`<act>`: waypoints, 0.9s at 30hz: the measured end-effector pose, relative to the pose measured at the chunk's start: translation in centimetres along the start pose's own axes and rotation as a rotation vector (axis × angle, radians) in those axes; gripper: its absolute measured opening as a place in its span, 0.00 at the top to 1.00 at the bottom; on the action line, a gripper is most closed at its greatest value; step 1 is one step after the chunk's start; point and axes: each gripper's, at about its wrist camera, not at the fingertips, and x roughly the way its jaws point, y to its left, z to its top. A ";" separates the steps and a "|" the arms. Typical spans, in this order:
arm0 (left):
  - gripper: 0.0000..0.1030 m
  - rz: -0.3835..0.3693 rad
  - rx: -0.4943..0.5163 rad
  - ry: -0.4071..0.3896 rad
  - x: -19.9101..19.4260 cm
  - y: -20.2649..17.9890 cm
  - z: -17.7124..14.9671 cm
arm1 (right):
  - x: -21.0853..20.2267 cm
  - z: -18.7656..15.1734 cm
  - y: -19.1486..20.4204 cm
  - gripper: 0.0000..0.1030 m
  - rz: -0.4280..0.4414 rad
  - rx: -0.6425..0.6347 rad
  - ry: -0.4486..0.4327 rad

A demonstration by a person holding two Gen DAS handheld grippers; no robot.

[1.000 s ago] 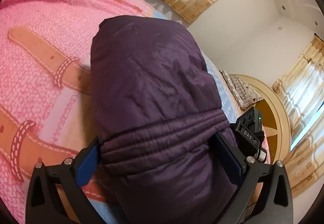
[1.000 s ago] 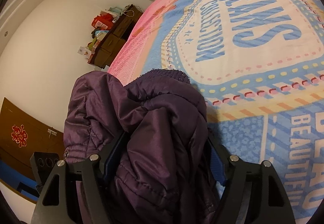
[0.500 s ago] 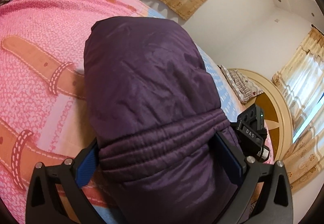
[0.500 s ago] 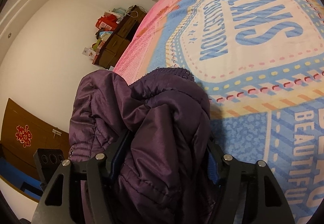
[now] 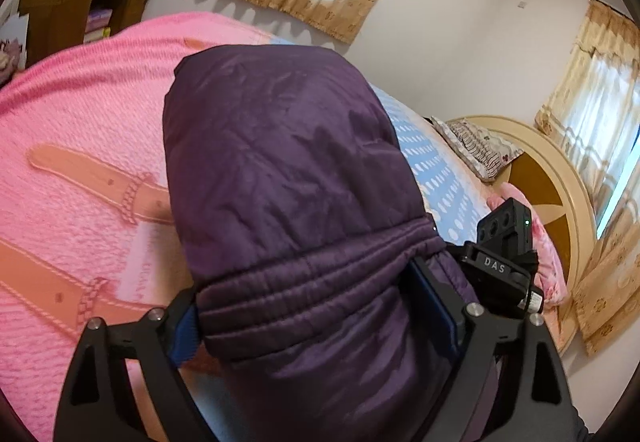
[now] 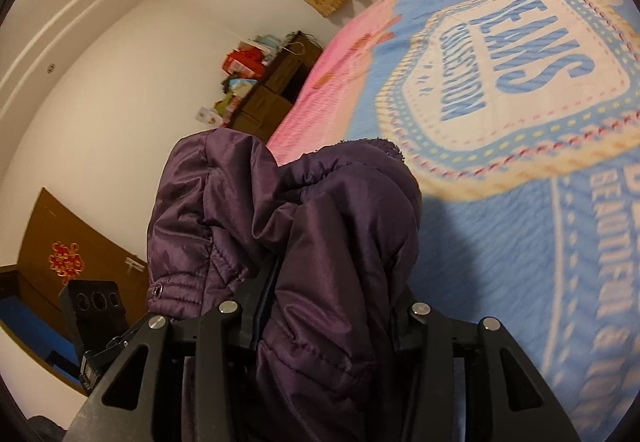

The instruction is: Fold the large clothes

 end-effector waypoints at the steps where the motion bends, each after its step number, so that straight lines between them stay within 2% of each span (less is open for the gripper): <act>1: 0.11 0.006 0.006 -0.006 -0.5 0.0 0.0 | -0.1 -0.5 0.4 0.57 0.014 0.001 -0.002; 12: 0.11 0.118 0.054 -0.058 -5.7 1.1 -0.4 | 1.8 -3.6 6.1 0.59 0.099 -0.041 0.031; 18: 0.11 0.164 0.052 -0.083 -7.9 2.3 -0.9 | 4.6 -4.8 8.8 0.59 0.147 -0.059 0.065; 27: 0.11 0.223 0.001 -0.111 -10.5 5.3 -1.0 | 10.2 -4.8 12.5 0.59 0.192 -0.087 0.142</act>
